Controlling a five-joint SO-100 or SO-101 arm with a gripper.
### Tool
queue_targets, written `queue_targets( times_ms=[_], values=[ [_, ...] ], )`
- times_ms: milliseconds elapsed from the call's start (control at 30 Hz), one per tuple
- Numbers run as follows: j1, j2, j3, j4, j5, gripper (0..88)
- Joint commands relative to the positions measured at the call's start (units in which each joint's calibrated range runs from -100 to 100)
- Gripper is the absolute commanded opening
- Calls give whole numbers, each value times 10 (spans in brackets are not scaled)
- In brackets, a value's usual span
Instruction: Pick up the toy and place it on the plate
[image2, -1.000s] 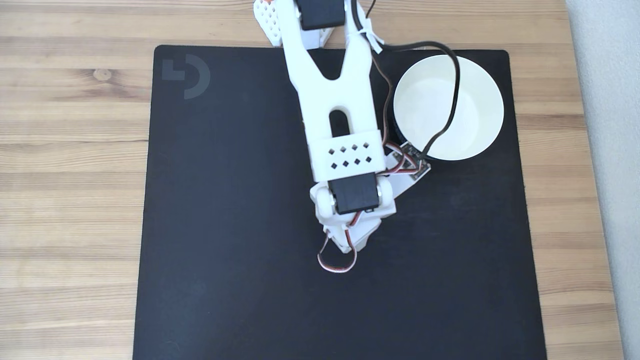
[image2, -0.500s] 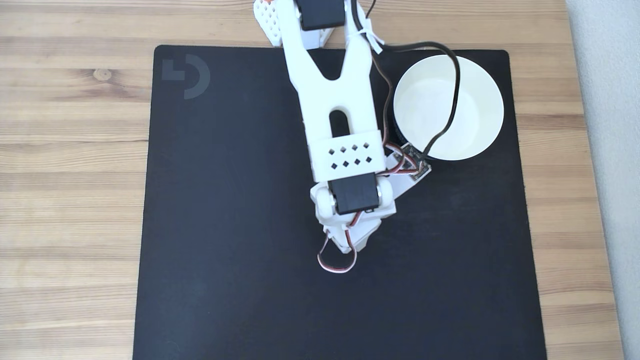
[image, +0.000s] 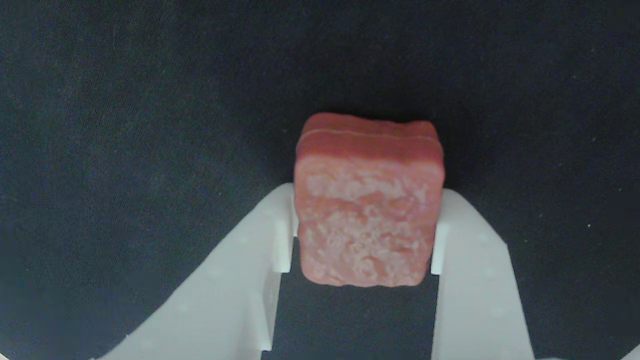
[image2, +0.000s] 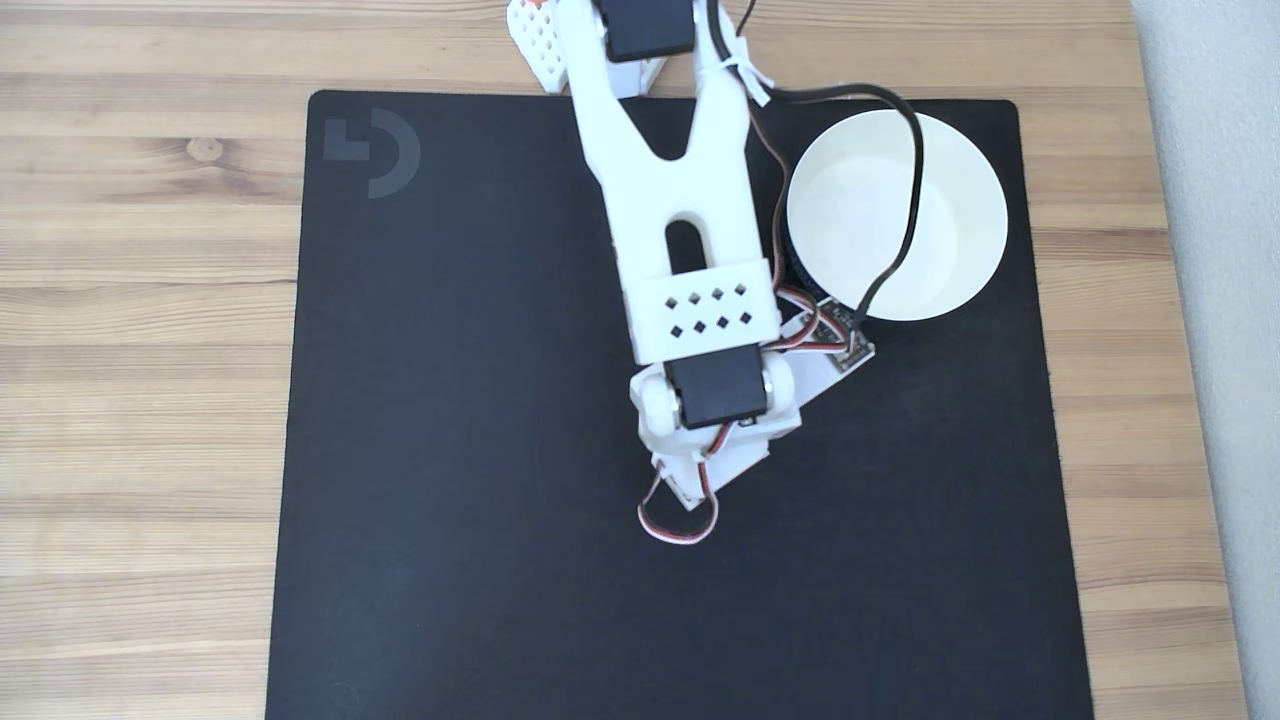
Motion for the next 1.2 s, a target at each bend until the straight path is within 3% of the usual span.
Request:
queue_targets(
  times_ms=[0,300,600,767,1167],
  values=[
    [-7,-10,-5,0,-4,26],
    [-17,-87,-17,2,-20,26],
    [-62,-212,-12,-2,-75,26],
    [-117,-268,-12,-3,-120,26],
    [-343,-312,-8,-50,-204,27]
  ],
)
